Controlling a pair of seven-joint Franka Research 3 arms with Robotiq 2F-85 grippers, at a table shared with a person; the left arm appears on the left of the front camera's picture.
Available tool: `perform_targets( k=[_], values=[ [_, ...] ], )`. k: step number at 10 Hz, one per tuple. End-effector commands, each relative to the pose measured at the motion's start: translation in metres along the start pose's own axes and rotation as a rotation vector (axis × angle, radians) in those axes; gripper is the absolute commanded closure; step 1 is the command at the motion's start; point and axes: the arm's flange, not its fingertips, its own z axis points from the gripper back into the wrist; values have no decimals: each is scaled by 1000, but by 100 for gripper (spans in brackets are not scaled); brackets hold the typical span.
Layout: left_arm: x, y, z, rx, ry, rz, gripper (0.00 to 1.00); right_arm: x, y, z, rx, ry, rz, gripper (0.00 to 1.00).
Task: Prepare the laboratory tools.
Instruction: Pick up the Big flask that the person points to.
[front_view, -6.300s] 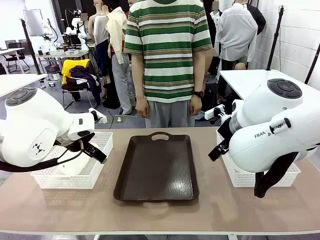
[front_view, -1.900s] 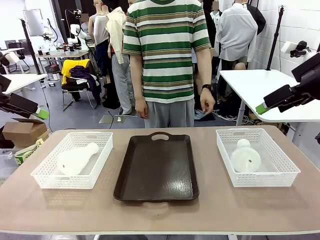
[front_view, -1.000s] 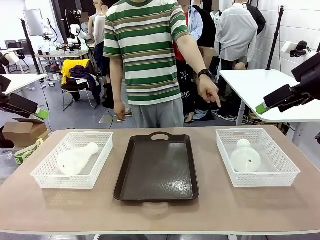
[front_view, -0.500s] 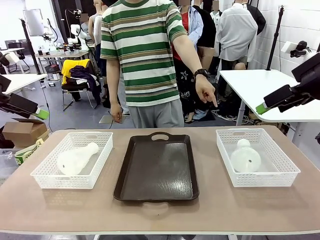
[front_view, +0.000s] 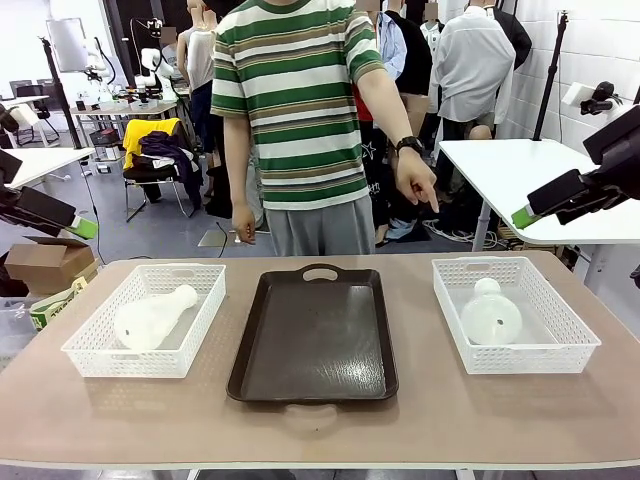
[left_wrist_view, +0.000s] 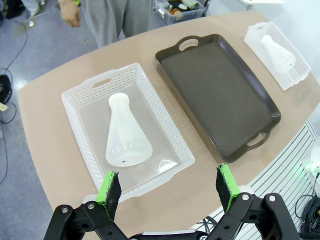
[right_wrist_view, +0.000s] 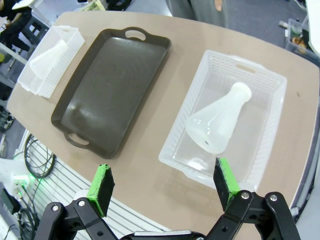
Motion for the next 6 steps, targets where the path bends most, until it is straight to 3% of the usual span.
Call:
perform_targets(
  k=[1, 4, 6],
  values=[
    [-2, 3, 0, 3, 12, -19, 0, -1, 0, 0, 15, 3, 7, 0],
    [-2, 3, 0, 3, 12, -19, 0, 0, 0, 0, 0, 0, 0, 0],
    [-2, 3, 0, 3, 12, -19, 0, 26, -16, -24, -40, 46, -240, 0]
  ],
)
